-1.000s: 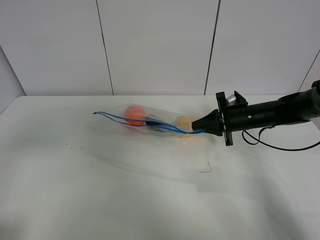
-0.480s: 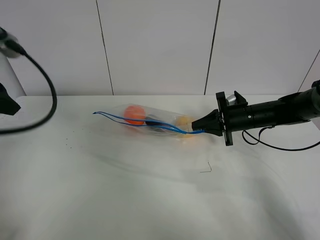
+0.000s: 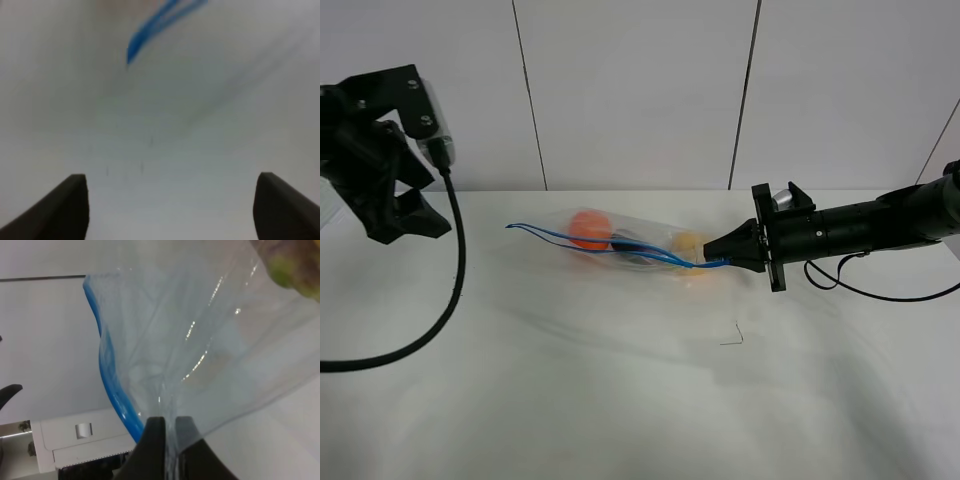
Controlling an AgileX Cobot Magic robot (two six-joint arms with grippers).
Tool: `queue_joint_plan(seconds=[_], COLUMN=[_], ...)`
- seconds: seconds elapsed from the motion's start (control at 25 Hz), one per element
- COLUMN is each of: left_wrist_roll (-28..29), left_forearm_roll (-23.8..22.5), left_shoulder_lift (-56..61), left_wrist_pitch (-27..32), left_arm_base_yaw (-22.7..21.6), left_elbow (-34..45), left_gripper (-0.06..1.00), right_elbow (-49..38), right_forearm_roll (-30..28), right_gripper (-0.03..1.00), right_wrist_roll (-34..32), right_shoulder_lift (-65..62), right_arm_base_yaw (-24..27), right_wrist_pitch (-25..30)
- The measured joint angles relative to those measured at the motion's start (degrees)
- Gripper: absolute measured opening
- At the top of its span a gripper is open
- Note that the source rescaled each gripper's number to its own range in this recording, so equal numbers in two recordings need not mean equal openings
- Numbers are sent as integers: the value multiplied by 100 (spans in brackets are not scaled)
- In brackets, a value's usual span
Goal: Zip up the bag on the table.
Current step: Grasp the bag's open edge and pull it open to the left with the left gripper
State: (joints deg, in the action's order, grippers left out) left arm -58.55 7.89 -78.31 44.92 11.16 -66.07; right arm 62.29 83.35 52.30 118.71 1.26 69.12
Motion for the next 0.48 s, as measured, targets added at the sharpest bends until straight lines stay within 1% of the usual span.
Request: queue_joint_plan(seconds=[0.08,0.16,0.32,0.48], left_wrist_roll=[73,303,768,866], left_forearm_roll=[16,16,24,30], left_shoulder_lift=[-143,-281,-533,-812], left_wrist_pitch=[-230,-552,-1366,-2013], left_arm_base_yaw=[386,760,1565,2307], left_elbow=[5,12,27,27], left_gripper=[88,88,88,88], right_elbow=[0,0,0,0], right_forearm_roll=[1,1,1,46], right_gripper=[0,0,0,0], right_wrist_roll=[0,0,0,-102], right_shoulder_lift=[0,0,0,0], right_arm_base_yaw=[0,0,0,0], right_wrist_pitch=[0,0,0,0])
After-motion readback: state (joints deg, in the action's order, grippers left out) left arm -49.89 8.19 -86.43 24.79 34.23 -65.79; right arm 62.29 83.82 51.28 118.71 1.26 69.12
